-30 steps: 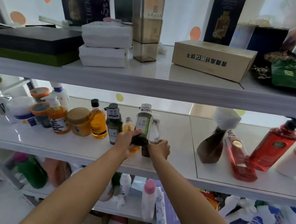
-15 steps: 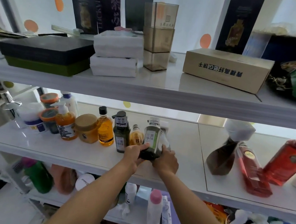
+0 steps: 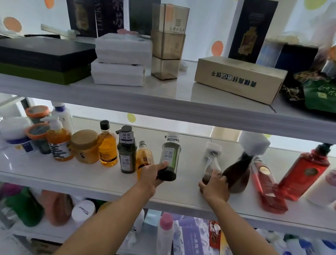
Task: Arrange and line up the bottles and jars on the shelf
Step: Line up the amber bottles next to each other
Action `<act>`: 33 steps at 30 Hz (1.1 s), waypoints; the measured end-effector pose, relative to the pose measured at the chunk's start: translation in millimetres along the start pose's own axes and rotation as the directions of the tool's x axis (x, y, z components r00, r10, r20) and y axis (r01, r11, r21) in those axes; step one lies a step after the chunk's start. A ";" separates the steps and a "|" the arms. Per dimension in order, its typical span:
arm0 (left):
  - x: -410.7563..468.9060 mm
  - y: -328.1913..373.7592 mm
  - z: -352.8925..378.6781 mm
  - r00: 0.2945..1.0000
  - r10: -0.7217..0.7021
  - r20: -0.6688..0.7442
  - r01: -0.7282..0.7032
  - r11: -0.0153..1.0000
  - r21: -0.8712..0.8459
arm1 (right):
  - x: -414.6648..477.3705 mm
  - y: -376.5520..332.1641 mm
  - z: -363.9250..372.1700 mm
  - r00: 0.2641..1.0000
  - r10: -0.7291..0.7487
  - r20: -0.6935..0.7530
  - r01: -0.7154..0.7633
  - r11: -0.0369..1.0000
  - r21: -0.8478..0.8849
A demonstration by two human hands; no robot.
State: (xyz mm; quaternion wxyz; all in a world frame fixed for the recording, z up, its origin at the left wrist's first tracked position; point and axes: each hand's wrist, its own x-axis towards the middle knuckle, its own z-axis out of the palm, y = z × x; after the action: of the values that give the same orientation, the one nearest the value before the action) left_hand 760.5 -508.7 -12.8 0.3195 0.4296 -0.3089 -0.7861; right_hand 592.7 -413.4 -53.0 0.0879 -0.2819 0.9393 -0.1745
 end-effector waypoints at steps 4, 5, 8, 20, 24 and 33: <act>-6.9 7.1 -16.1 1.000 0.016 0.008 -0.016 1.000 0.011 | -15.5 -29.0 6.2 0.967 -0.218 -0.135 0.191 0.963 -0.192; -8.3 9.1 -21.8 1.000 0.023 0.007 -0.023 1.000 0.019 | -21.8 -40.9 11.9 0.947 -0.306 -0.100 0.287 0.943 -0.170; -11.2 15.9 -37.2 0.998 0.061 -0.018 -0.059 0.996 0.069 | -43.7 -80.8 36.0 0.900 -0.431 0.059 0.433 0.901 -0.022; -16.8 29.7 -54.5 0.993 0.111 -0.029 -0.109 0.992 0.056 | -61.1 -150.1 79.8 0.975 -0.121 0.185 0.058 0.947 0.316; -15.5 31.8 -57.1 0.992 0.114 -0.055 -0.111 0.993 0.050 | -52.5 -155.7 84.0 0.973 -0.130 0.190 0.073 0.957 0.282; -6.4 30.9 -41.1 0.993 0.095 -0.067 -0.093 0.995 0.035 | -31.4 -123.6 63.0 0.968 -0.249 0.037 0.246 0.967 0.067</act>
State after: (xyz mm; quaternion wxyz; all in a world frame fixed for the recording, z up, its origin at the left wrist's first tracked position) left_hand 806.4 -531.2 -4.3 0.3597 0.4465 -0.3300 -0.7499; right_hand 696.9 -509.7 -62.4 0.0955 -0.3980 0.8887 -0.2068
